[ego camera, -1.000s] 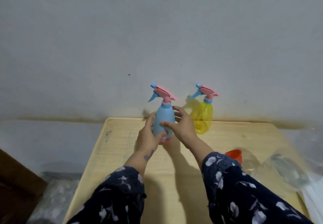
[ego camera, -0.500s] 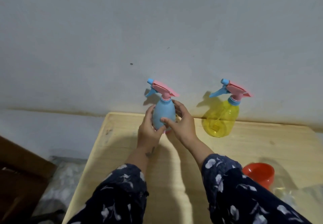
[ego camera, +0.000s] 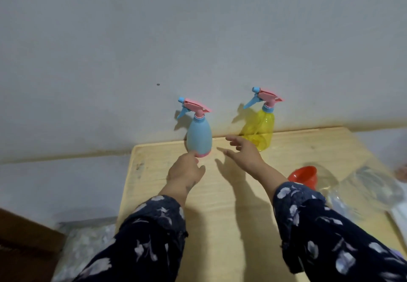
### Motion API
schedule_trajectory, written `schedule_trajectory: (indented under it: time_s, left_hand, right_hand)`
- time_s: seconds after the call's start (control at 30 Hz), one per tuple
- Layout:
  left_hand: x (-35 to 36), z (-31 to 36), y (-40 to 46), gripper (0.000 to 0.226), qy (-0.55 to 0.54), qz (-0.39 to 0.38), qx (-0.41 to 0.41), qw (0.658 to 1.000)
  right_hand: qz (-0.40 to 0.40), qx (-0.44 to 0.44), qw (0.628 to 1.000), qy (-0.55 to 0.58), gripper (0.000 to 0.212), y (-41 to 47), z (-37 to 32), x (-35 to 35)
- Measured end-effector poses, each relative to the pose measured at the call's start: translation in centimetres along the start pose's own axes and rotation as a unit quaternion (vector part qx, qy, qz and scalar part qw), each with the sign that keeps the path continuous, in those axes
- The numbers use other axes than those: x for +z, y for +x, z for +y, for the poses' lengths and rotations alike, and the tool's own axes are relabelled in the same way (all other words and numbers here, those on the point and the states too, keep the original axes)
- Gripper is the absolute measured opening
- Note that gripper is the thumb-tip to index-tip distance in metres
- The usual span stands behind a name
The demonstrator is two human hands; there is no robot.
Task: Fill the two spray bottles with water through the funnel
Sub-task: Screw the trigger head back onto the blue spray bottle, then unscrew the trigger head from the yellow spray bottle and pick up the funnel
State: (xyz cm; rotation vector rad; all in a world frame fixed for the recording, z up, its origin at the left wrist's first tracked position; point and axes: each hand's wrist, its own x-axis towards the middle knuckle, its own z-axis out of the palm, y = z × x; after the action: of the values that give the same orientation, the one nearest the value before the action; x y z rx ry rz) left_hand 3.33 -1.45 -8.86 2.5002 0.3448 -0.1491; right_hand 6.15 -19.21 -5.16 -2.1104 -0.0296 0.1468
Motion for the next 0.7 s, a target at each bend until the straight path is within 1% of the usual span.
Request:
schedule_trajectory:
  time_s: [0.1, 0.17, 0.23, 0.33, 0.4, 0.5, 0.63, 0.7]
  left_hand:
    - [0.7, 2.3, 0.1, 0.028, 0.0, -0.049, 0.03, 0.998]
    - [1.5, 4.5, 0.6, 0.03, -0.013, -0.068, 0.061, 0.996]
    - [2.3, 7.0, 1.4, 0.043, -0.032, -0.067, 0.095, 0.993]
    - [3.6, 10.5, 2.4, 0.065, -0.078, -0.057, 0.125, 0.987]
    - [4.7, 12.2, 3.0, 0.075, -0.102, -0.047, 0.13, 0.985]
    - [6.5, 14.1, 4.1, 0.078, -0.132, -0.015, 0.12, 0.984]
    - [8.6, 15.5, 5.1, 0.072, -0.185, -0.005, 0.106, 0.977]
    - [9.4, 15.6, 5.2, 0.078, -0.186, 0.004, 0.1, 0.977]
  right_hand:
    - [0.042, 0.033, 0.999, -0.013, 0.042, -1.1, 1.1, -2.8]
    - [0.088, 0.04, 0.995, -0.03, 0.039, -1.2, 1.7, -4.9]
    - [0.141, 0.043, 0.988, -0.038, 0.036, -0.7, 2.1, -6.8]
    - [0.198, 0.028, 0.98, -0.012, 0.04, 1.0, 2.3, -8.8]
    - [0.21, 0.008, 0.977, 0.02, 0.044, 2.5, 2.3, -9.4]
    - [0.216, -0.026, 0.972, 0.09, 0.045, 4.5, 2.1, -9.4]
    - [0.236, -0.065, 0.957, 0.155, 0.036, 6.5, 2.4, -8.6]
    - [0.249, -0.076, 0.95, 0.173, 0.03, 7.1, 2.6, -8.3]
